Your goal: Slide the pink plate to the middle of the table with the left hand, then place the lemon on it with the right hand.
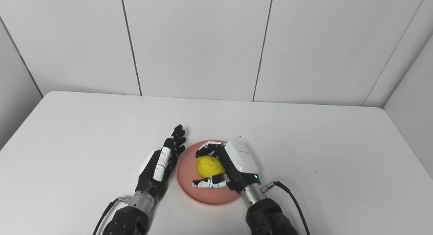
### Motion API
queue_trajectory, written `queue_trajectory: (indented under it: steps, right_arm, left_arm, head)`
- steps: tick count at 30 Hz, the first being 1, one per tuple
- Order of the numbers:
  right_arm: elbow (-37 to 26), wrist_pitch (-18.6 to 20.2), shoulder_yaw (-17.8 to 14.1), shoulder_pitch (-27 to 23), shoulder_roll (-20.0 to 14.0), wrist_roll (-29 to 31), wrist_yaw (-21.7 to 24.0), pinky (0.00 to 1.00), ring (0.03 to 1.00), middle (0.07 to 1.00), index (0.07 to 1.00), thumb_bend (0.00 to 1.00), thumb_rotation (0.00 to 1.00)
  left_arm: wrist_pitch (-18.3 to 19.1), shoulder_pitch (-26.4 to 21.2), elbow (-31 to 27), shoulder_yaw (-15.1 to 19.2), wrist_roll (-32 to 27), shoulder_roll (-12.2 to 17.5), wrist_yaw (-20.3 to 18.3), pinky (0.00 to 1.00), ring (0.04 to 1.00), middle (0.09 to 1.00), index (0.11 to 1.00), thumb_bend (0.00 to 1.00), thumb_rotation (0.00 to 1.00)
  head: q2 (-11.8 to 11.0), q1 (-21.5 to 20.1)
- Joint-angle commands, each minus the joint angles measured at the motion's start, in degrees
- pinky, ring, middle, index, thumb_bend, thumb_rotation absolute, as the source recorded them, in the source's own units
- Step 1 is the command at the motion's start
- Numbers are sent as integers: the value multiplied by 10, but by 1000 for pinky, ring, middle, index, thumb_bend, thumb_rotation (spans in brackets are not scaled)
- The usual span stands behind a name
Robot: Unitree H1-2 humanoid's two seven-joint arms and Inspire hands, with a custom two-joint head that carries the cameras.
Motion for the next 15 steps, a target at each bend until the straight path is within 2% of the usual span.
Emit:
queue_trajectory:
  steps: [1,2,3,4,5,6,7,11,12,13,15]
  right_arm:
    - [-7,-39,-1,-13,-7,-3,-17,555,626,632,493,505,86]
    - [-8,-44,-1,-13,-7,-4,-18,621,681,686,495,504,112]
    - [-8,-48,-1,-12,-7,-5,-19,666,721,723,633,543,66]
    - [-15,-49,-1,-10,-9,-6,-16,696,751,751,693,556,83]
    - [-20,-49,0,-9,-10,-6,-13,747,807,802,763,567,167]
    - [-26,-51,1,-8,-12,-8,-11,752,813,807,770,568,176]
    - [-30,-53,2,-7,-14,-10,-9,794,857,850,813,579,287]
    - [-46,-58,3,-2,-21,-8,-2,904,945,936,885,595,498]
    - [-54,-52,4,-2,-26,-8,9,920,954,944,892,597,523]
    - [-59,-49,5,-1,-29,-7,18,968,970,948,904,600,603]
    - [-65,-46,4,-1,-33,-7,29,992,977,951,912,606,661]
  left_arm:
    - [-17,-5,0,0,-4,-4,-2,1000,1000,1000,1000,826,1000]
    - [-17,-5,0,-1,-4,-3,-3,1000,1000,1000,1000,829,1000]
    - [-17,-5,0,-1,-5,-2,-4,1000,1000,1000,1000,831,1000]
    - [-18,-5,0,-1,-5,-2,-5,1000,1000,1000,1000,831,1000]
    - [-18,-4,0,-1,-5,-1,-6,1000,1000,1000,1000,829,1000]
    - [-18,-4,-1,-1,-6,-1,-7,1000,1000,1000,1000,829,1000]
    - [-17,-4,-2,-1,-7,-1,-7,1000,1000,1000,1000,829,1000]
    - [-18,-3,-4,1,-11,1,-12,1000,1000,1000,1000,823,1000]
    - [-18,-3,-4,1,-11,1,-13,1000,1000,1000,1000,823,1000]
    - [-18,-3,-3,1,-11,2,-14,1000,1000,1000,1000,821,1000]
    - [-21,-3,-1,1,-12,3,-15,1000,1000,1000,1000,818,1000]
  head:
    - [0,0]
    - [0,-1]
    - [-1,-2]
    - [-1,-2]
    - [-1,-2]
    - [-1,-2]
    - [-1,-2]
    - [-2,-6]
    - [-2,-6]
    - [-3,-6]
    - [-2,-6]
